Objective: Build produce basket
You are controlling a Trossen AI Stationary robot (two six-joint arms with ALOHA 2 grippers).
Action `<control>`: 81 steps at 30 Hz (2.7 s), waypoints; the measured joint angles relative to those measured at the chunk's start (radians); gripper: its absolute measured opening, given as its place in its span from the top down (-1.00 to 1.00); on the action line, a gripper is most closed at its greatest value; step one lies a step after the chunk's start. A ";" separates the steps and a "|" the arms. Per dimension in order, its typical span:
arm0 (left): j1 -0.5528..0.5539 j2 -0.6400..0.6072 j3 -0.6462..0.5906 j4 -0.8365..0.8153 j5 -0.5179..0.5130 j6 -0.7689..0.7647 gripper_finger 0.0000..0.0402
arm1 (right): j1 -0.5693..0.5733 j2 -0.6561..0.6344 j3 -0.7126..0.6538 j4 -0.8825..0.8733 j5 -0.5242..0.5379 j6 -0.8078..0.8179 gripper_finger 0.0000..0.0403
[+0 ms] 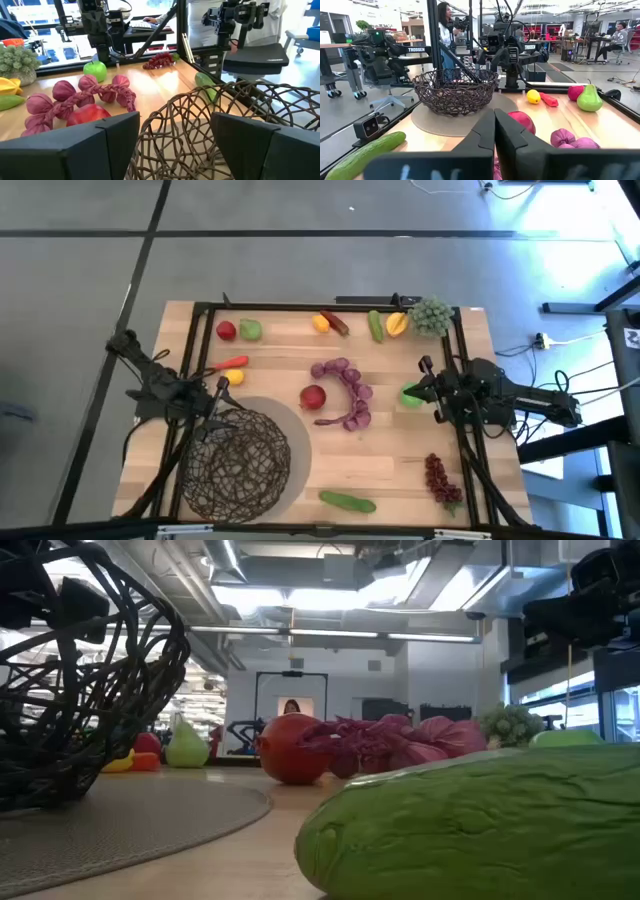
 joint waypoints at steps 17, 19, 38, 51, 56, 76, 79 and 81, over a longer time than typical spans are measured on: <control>0.000 0.000 0.000 0.000 0.000 0.000 -0.18 | 0.000 0.000 0.000 0.000 0.000 0.000 1.00; 0.000 0.000 0.000 0.000 0.000 0.000 -0.18 | 0.000 0.000 0.000 0.000 0.000 0.000 1.00; 0.000 0.000 0.000 0.000 0.000 0.000 -0.18 | 0.000 0.000 0.000 0.000 0.000 0.000 1.00; 0.000 0.000 0.000 0.000 0.000 0.000 -0.18 | 0.000 0.000 0.000 0.000 0.000 0.000 1.00; 0.000 0.000 0.000 0.000 0.000 0.000 -0.18 | 0.000 0.000 0.000 0.000 0.000 0.000 1.00; 0.000 0.000 0.000 0.000 -0.011 0.106 -0.18 | 0.000 0.000 0.000 0.000 0.000 0.028 1.00; 0.000 0.000 0.000 0.000 -0.011 0.106 -0.18 | 0.000 0.000 0.000 0.000 0.000 0.028 1.00; 0.000 0.000 0.000 0.001 -0.011 0.106 -0.18 | 0.000 0.000 0.000 0.000 0.000 0.028 1.00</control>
